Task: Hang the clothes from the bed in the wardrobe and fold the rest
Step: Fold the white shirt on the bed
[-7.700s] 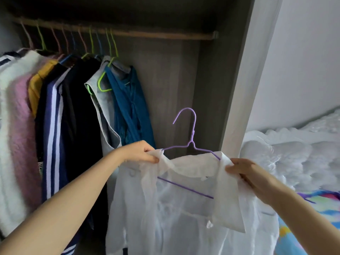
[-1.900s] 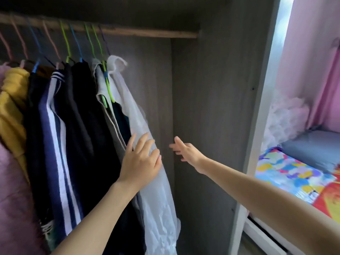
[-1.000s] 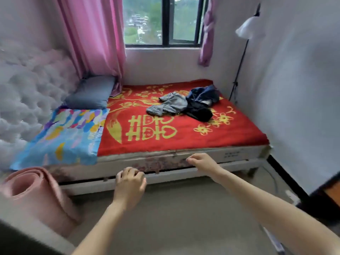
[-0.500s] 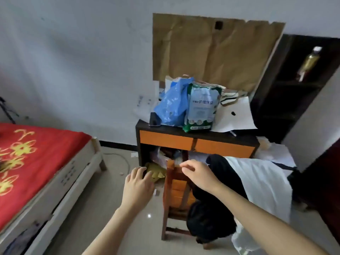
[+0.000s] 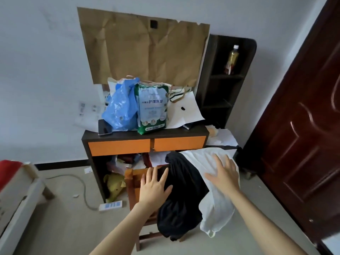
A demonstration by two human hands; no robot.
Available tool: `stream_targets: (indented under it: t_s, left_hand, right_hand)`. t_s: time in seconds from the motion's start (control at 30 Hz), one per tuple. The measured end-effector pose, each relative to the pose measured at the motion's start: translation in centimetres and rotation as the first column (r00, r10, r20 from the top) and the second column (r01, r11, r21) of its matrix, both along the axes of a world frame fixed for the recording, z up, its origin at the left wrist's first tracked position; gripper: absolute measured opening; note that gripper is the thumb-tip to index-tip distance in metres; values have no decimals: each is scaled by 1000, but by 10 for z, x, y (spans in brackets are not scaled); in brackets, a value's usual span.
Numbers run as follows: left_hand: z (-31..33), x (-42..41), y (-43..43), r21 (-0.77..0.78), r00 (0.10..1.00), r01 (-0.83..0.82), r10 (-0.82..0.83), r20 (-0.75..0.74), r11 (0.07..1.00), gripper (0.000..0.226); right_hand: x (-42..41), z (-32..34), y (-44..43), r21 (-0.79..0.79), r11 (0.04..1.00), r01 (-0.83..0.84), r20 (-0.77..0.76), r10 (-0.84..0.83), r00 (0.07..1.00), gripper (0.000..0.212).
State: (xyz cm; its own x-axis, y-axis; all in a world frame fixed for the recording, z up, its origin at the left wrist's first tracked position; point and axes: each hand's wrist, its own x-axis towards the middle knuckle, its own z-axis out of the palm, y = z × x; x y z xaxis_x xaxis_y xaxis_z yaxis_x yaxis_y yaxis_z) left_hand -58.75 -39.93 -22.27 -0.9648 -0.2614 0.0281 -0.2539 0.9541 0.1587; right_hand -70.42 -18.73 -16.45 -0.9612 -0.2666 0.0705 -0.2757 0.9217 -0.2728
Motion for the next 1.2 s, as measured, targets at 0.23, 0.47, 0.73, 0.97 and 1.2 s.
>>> stream_targets:
  t_s: [0.23, 0.47, 0.73, 0.97, 1.2]
  left_hand:
    - [-19, -3, -5, -59, 1000, -15, 14, -24, 998, 66]
    - [-25, -3, -7, -77, 999, -22, 20, -30, 997, 67]
    - [-23, -6, -9, -68, 999, -34, 35, 19, 997, 69]
    - [9, -3, -11, 266, 993, -23, -9, 121, 964, 86]
    - [101, 61, -5, 858, 904, 238, 219, -367, 455, 88]
  right_hand:
    - [-13, -24, 5, -105, 994, -14, -1, 14, 1000, 59]
    - [-38, -11, 28, -445, 895, 19, 177, 68, 982, 34]
    - [-44, 83, 65, -850, 523, 61, -92, -261, 961, 14]
    - [-11, 160, 34, -832, 501, -239, -317, -76, 945, 13]
    - [44, 189, -68, -809, 297, -507, -390, 373, 842, 15]
